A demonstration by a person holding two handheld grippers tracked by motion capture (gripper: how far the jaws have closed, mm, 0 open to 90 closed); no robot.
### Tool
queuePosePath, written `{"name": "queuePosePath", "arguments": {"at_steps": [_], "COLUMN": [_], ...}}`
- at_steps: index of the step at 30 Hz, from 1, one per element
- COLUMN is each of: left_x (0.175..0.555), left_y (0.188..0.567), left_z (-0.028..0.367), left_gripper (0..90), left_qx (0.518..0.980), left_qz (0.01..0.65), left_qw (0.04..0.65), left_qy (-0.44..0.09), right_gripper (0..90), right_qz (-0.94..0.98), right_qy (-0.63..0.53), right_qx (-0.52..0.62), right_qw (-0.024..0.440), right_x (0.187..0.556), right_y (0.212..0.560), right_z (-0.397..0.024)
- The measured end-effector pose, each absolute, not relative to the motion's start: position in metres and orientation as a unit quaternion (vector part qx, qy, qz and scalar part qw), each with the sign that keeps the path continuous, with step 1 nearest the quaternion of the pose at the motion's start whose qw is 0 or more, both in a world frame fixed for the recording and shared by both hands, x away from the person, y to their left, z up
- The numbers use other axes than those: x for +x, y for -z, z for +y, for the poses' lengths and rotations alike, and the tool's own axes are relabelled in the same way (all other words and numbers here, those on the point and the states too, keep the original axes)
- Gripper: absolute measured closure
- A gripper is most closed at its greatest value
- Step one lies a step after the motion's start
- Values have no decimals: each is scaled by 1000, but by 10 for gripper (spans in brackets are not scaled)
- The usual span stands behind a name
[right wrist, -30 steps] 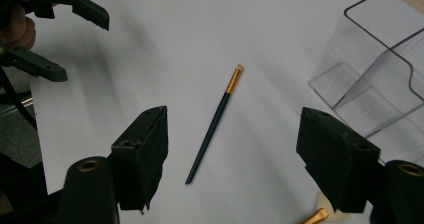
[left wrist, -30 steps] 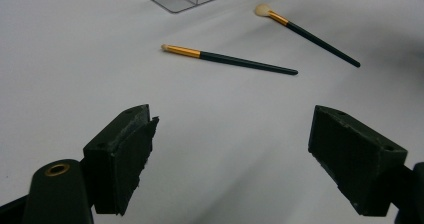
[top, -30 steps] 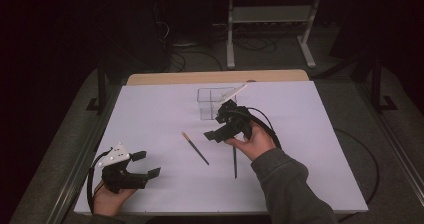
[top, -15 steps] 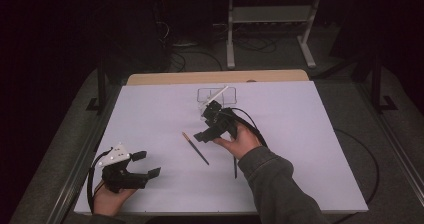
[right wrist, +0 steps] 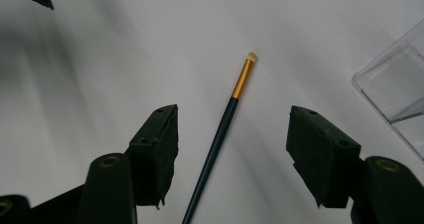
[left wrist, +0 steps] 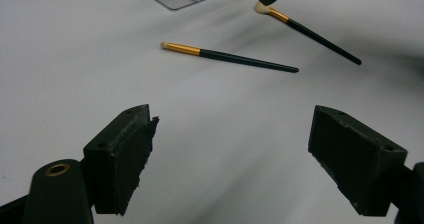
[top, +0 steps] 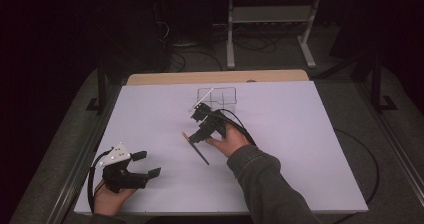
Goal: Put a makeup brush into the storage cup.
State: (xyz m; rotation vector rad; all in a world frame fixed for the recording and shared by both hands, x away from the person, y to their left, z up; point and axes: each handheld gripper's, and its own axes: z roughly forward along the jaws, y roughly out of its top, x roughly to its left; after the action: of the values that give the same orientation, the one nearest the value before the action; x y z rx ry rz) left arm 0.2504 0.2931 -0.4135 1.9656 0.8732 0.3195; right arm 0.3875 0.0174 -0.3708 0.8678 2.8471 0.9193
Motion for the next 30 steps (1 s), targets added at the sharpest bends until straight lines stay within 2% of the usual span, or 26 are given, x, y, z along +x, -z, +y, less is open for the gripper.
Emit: {"name": "queuePosePath", "arguments": {"at_steps": [16, 30], "left_x": [252, 252], "left_y": [414, 414], "left_z": [292, 292], "left_gripper": [170, 170], "left_qx": [804, 803], "left_qz": [353, 355], "left_qw": [461, 461], "left_qy": [-128, -126], "right_gripper": [413, 521], "right_qz": [917, 927], "right_qy": [-265, -238], "right_qx": [298, 288], "right_qw": [-11, -17], "right_x": [403, 402], "right_y": [385, 394], "right_z": [27, 46]}}
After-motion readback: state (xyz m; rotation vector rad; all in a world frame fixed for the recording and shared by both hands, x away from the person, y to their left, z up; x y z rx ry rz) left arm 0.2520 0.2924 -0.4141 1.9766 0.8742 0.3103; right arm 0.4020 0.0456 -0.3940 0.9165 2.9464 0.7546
